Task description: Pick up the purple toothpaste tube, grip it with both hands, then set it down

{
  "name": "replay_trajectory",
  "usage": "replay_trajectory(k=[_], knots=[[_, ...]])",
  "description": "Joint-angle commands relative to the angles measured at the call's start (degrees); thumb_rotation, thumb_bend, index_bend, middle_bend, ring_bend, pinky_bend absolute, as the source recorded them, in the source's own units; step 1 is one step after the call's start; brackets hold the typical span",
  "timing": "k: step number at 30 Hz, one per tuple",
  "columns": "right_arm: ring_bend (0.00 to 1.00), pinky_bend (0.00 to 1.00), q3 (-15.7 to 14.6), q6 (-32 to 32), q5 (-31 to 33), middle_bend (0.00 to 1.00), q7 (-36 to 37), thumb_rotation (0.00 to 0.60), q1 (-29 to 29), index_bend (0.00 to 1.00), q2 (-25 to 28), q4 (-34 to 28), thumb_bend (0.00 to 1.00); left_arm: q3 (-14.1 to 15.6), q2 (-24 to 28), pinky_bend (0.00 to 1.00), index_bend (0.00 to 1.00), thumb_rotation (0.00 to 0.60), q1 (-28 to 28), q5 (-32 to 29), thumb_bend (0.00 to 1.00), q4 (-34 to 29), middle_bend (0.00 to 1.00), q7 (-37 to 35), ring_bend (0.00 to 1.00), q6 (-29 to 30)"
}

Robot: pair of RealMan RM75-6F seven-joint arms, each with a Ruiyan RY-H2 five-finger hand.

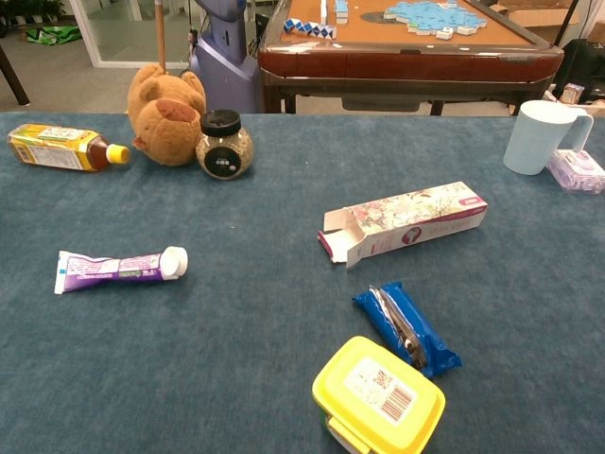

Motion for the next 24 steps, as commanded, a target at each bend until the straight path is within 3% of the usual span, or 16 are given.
replay_trajectory(k=[1,11,24], knots=[[0.02,0.05,0.17,0.36,-0.17,0.12,-0.15,0.600,0.05,0.01,0.05,-0.14,0.00,0.02,0.02,0.27,0.22,0.600,0.00,0.02,0.27,-0.02,0.27,-0.04,0.25,0.02],[0.02,0.05,2.48,3.43,-2.04,0.11,-0.95,0.600,0.87,0.01,2.47,-3.45,0.00,-0.45,0.27,0.27,0.22,0.600,-2.23,0.68,0.27,0.05,0.27,-1.58,0.25,-2.65],[0.02,0.05,5.28,4.94,-1.86,0.10,-5.23,0.600,2.14,0.01,6.07,-10.18,0.00,-1.49,-4.93,0.27,0.22,0.600,-10.89,0.73,0.27,6.07,0.27,-5.78,0.25,-14.18]])
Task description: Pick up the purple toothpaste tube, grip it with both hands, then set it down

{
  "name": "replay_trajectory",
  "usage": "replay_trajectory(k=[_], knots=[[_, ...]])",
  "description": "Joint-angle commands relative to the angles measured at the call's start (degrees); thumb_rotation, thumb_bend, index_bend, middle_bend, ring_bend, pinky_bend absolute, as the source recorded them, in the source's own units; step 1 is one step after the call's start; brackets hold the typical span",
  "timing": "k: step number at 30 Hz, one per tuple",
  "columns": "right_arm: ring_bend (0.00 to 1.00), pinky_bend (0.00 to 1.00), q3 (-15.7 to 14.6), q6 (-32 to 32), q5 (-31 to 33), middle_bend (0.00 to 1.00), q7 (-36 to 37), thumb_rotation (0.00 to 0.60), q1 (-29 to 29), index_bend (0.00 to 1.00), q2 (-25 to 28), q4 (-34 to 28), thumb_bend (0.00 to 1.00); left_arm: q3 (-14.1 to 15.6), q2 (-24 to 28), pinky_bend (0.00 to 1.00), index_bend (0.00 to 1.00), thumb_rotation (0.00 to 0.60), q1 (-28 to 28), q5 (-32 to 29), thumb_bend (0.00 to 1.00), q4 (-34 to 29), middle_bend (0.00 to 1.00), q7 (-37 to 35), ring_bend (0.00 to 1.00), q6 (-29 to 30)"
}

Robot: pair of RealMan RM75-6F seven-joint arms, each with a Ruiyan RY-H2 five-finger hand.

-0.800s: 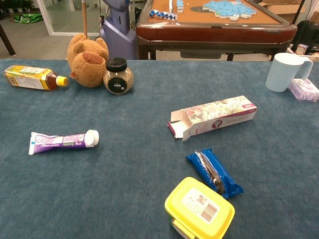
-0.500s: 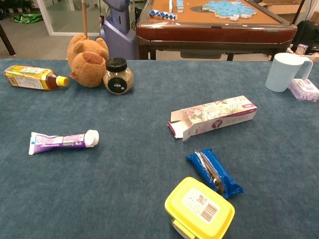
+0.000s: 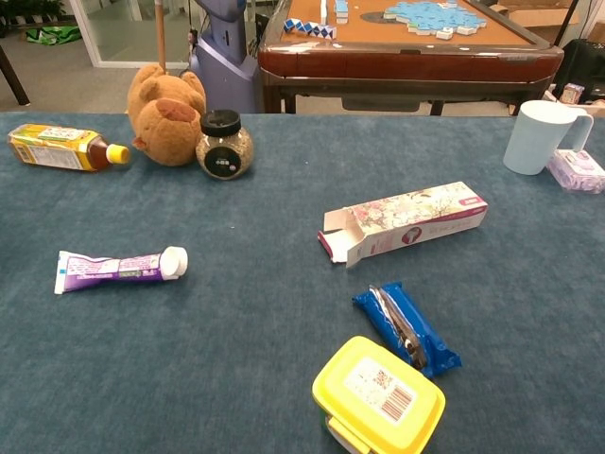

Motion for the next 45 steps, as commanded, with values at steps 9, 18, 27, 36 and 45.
replay_trajectory(k=[9,18,27,36,45], knots=[[0.02,0.05,-0.15,-0.32,1.58,0.10,0.45,0.600,-0.34,0.01,0.69,-0.17,0.00,0.53,-9.06,0.27,0.20,0.600,-6.01,0.74,0.22,7.32,0.27,-0.03,0.25,-6.72],[0.02,0.05,-0.54,-0.63,2.57,0.10,2.69,0.600,-0.84,0.01,1.04,0.88,0.00,0.69,-15.52,0.27,0.19,0.600,-8.47,0.86,0.21,11.52,0.26,1.85,0.25,-7.55],[0.02,0.05,-0.84,-0.55,2.89,0.10,4.47,0.600,-1.33,0.01,1.65,1.57,0.00,0.49,-17.31,0.27,0.20,0.600,-9.49,-0.39,0.21,13.49,0.26,1.43,0.25,-8.04],[0.02,0.05,-1.24,-0.34,2.60,0.10,4.55,0.600,-1.61,0.00,1.85,1.25,0.00,1.08,-17.61,0.27,0.20,0.600,-9.38,-0.07,0.21,12.94,0.26,0.92,0.25,-6.56],[0.02,0.05,-1.54,0.01,2.39,0.10,4.32,0.600,-1.94,0.00,1.95,0.84,0.00,1.53,-18.77,0.27,0.21,0.600,-10.04,-0.27,0.21,13.84,0.26,0.43,0.25,-7.18]])
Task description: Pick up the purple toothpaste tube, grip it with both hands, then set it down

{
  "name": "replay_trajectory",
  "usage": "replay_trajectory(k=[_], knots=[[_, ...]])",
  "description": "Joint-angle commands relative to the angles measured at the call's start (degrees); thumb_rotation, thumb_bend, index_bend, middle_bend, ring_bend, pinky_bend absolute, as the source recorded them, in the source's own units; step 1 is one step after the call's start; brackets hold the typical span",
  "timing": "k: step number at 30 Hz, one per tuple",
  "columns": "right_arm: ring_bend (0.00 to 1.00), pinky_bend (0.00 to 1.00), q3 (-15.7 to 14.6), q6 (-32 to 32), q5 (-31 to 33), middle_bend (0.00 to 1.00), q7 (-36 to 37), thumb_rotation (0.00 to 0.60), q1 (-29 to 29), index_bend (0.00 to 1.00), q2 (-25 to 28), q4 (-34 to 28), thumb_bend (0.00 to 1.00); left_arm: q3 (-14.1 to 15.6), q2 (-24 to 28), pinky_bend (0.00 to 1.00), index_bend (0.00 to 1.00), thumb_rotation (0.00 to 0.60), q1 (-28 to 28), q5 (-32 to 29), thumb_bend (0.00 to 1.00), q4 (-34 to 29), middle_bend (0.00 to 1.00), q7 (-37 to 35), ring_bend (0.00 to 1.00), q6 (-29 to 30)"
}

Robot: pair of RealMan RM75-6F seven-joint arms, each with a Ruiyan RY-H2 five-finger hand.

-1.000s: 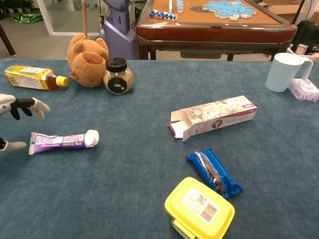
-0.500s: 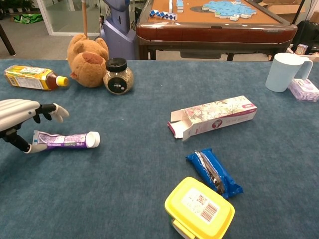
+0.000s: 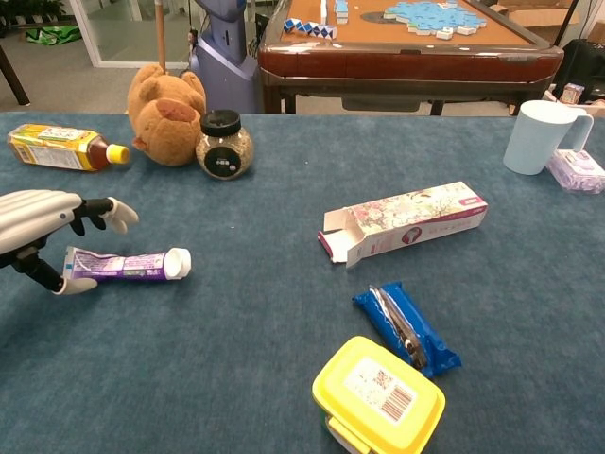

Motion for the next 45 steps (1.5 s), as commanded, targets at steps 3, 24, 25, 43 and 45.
replay_trajectory(k=[3,24,25,43,45], knots=[[0.02,0.05,-0.07,0.15,0.03,0.10,0.05,0.600,-0.16,0.00,0.04,-0.06,0.00,-0.16,-1.35,0.27,0.22,0.600,-0.59,-0.50,0.21,1.75,0.26,-0.73,0.25,-0.65],[0.02,0.05,-0.38,0.69,-0.18,0.10,0.53,0.600,-0.78,0.00,0.23,-0.07,0.00,-0.44,-3.78,0.27,0.36,0.600,-2.21,0.22,0.21,7.70,0.36,-5.47,0.27,0.04],[0.02,0.05,-0.39,0.70,-0.14,0.10,0.55,0.600,-0.82,0.00,0.24,-0.06,0.00,-0.34,-3.84,0.27,0.36,0.600,-2.33,0.47,0.21,7.57,0.36,-5.58,0.27,0.14],[0.02,0.05,-0.79,1.74,-0.52,0.10,0.82,0.600,-1.89,0.00,0.94,-0.78,0.00,0.20,-5.76,0.27,0.48,0.600,-3.84,1.99,0.27,10.36,0.48,-8.84,0.35,0.39],[0.02,0.05,-0.81,1.63,-0.54,0.10,0.81,0.600,-1.86,0.00,1.00,-0.89,0.00,0.19,-5.82,0.28,0.49,0.600,-3.84,2.00,0.28,10.80,0.52,-9.19,0.38,0.55]])
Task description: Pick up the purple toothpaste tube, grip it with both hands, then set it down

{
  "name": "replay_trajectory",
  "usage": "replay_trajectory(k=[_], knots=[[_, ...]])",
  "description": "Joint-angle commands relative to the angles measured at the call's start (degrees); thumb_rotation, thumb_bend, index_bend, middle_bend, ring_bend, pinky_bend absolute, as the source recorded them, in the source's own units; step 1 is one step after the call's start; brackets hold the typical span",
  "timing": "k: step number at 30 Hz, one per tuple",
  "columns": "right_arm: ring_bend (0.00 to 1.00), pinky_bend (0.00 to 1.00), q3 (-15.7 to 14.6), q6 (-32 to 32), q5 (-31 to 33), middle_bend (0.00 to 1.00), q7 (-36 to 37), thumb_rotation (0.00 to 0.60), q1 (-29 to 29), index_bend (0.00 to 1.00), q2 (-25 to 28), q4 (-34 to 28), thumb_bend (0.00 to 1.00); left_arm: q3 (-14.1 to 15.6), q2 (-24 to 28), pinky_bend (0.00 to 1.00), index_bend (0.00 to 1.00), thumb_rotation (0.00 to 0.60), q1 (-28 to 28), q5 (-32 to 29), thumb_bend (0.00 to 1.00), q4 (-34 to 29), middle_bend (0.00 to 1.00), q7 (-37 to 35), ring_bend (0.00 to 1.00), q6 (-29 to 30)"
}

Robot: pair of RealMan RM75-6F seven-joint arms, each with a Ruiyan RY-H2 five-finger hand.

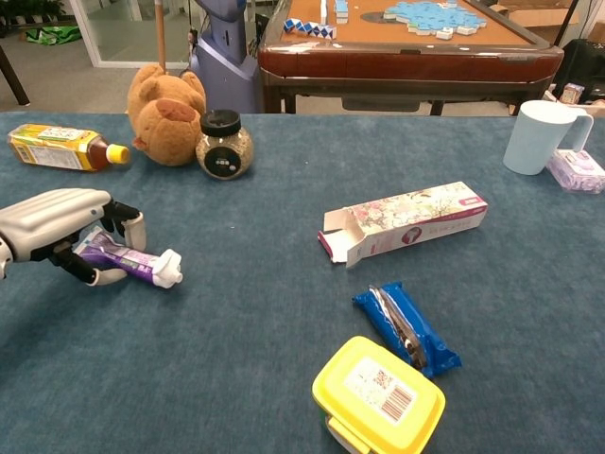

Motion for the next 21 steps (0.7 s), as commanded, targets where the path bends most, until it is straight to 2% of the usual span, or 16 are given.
replay_trajectory(k=[1,5,12,18,21], knots=[[0.02,0.05,0.01,-0.19,0.03,0.10,0.01,0.600,0.07,0.00,0.07,-0.12,0.00,0.00,-0.10,0.28,0.49,0.600,-0.02,0.06,0.28,0.61,0.54,-0.52,0.40,0.17],[0.02,0.05,0.02,-0.25,-0.10,0.10,0.07,0.600,0.14,0.00,-0.03,-0.17,0.00,0.20,0.04,0.29,0.53,0.600,0.07,-0.09,0.29,0.89,0.60,-1.11,0.45,0.01],[0.02,0.05,-0.08,-0.66,-1.21,0.10,-0.98,0.600,0.70,0.00,0.12,-0.51,0.00,-0.47,1.38,0.32,0.56,0.600,-0.18,0.09,0.31,0.70,0.64,-3.72,0.48,0.98],[0.02,0.07,-0.55,-2.54,-5.33,0.10,-3.96,0.600,3.06,0.00,0.18,-1.39,0.00,-1.05,6.07,0.32,0.56,0.600,-1.08,0.83,0.33,-3.41,0.65,-7.44,0.48,0.99],[0.02,0.09,-0.85,-4.51,-7.53,0.12,-5.17,0.600,4.82,0.01,0.17,-2.18,0.07,-1.21,8.35,0.32,0.56,0.600,-1.62,1.36,0.35,-5.68,0.65,-8.80,0.48,0.88]])
